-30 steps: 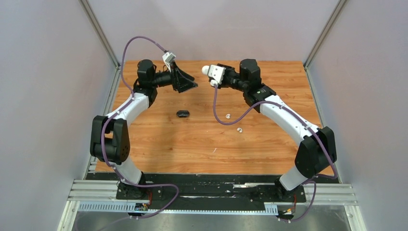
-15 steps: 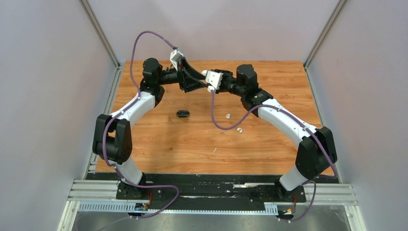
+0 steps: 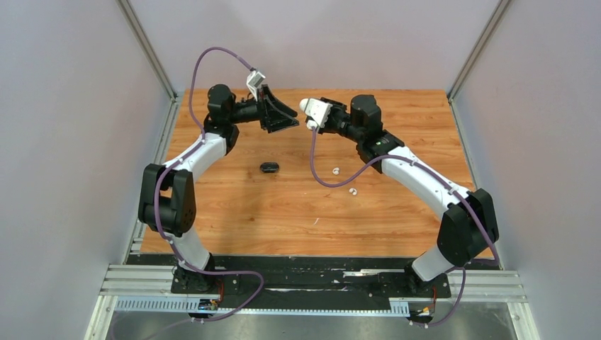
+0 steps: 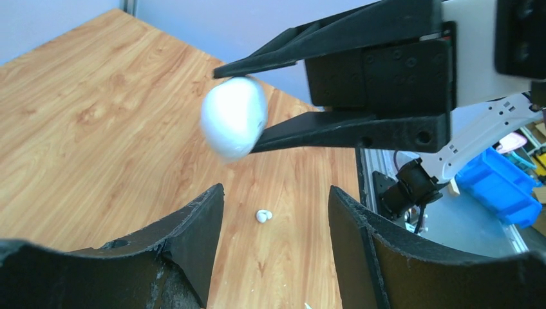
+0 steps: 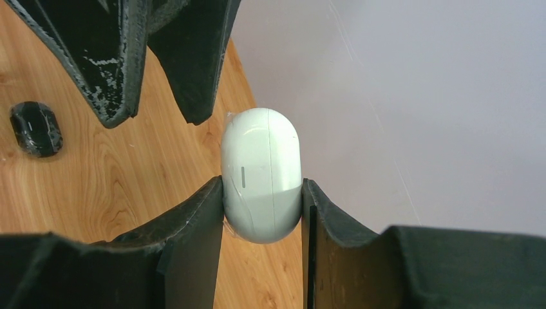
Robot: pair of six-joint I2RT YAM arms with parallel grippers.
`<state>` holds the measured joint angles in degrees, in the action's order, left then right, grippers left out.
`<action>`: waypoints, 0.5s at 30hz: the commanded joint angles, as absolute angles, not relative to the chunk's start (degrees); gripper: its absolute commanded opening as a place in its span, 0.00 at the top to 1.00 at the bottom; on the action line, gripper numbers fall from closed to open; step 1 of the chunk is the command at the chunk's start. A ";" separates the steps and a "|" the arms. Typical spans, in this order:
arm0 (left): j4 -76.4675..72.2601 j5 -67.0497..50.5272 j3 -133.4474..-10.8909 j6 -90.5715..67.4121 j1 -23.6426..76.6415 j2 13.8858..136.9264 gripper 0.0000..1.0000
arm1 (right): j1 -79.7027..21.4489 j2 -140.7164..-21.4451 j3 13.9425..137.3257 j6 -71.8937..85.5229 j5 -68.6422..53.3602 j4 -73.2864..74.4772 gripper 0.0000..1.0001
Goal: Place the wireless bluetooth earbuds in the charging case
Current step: Adjust the charging case.
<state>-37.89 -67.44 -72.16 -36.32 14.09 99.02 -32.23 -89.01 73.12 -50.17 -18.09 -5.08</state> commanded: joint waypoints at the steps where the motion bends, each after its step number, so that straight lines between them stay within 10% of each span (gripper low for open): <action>1: -39.15 -66.77 -72.12 -38.67 13.58 97.26 0.32 | -32.61 -84.99 73.81 -47.63 -20.00 -7.82 1.00; 11: -43.32 -66.96 -75.71 -42.47 15.16 99.69 0.22 | -34.64 -85.91 74.48 -50.37 -20.46 -6.52 1.00; 15: -43.52 -67.32 -75.66 -42.99 15.20 99.72 0.32 | -35.34 -86.22 74.79 -50.63 -20.22 -6.78 1.00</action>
